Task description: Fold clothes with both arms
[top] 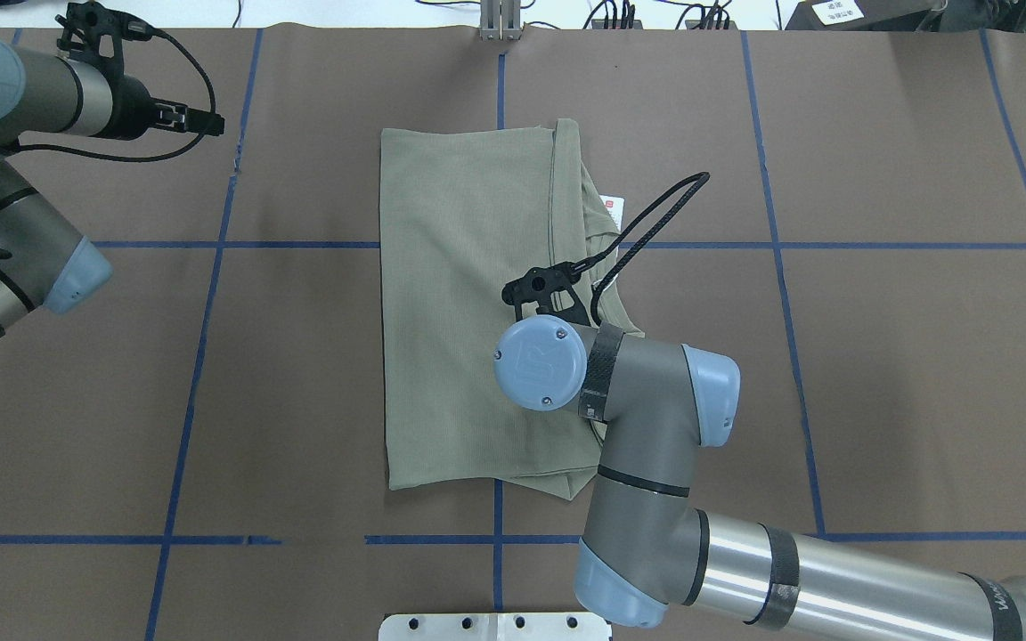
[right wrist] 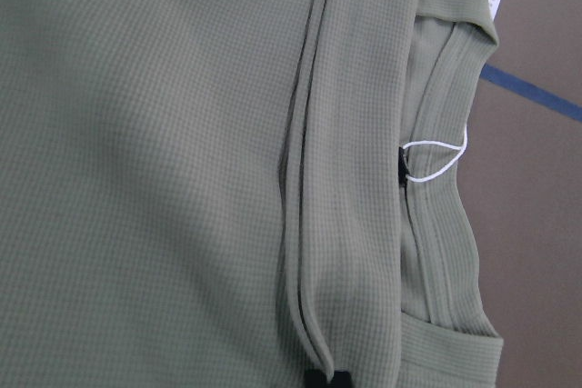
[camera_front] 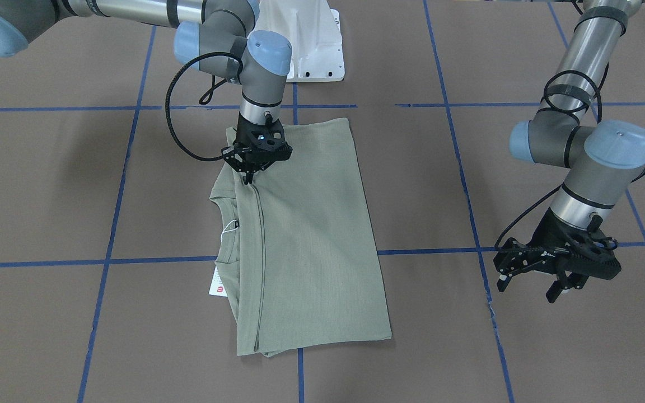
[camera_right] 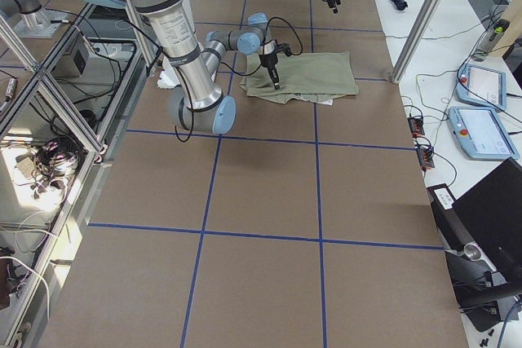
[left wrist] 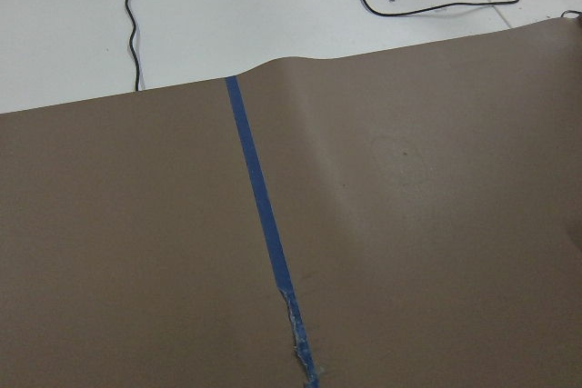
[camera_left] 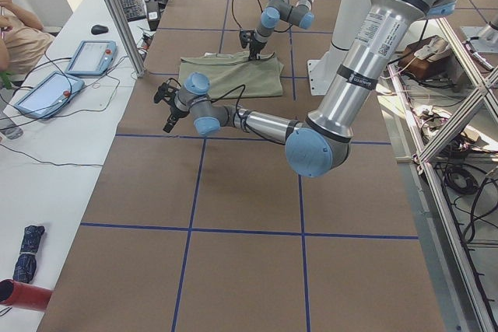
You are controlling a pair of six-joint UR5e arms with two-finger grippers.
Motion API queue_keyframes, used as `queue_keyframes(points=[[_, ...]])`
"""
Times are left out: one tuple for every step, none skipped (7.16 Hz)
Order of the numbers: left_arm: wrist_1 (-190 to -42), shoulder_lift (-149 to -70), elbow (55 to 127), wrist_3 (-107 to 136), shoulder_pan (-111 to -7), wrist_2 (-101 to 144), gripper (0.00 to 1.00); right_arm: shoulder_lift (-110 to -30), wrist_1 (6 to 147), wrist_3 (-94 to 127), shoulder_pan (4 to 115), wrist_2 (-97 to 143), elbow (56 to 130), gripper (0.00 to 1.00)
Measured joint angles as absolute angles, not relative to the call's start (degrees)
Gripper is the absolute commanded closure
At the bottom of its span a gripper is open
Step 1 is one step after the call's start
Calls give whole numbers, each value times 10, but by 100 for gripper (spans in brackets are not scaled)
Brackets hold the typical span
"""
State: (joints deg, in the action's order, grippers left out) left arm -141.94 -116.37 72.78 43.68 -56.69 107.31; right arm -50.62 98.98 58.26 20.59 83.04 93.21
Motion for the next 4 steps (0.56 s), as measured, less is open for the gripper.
queue_keyframes(points=[[-1419, -1164, 728, 437, -567, 1073, 0, -512, 991, 583, 206, 830, 942, 100], [-1419, -1164, 728, 437, -566, 1073, 0, -525, 994, 582, 207, 829, 960, 100], [-1419, -1164, 728, 437, -564, 1073, 0, -544, 1001, 582, 209, 829, 985, 100], [-1419, -1164, 728, 437, -563, 1073, 0, -564, 1005, 582, 211, 827, 1003, 100]])
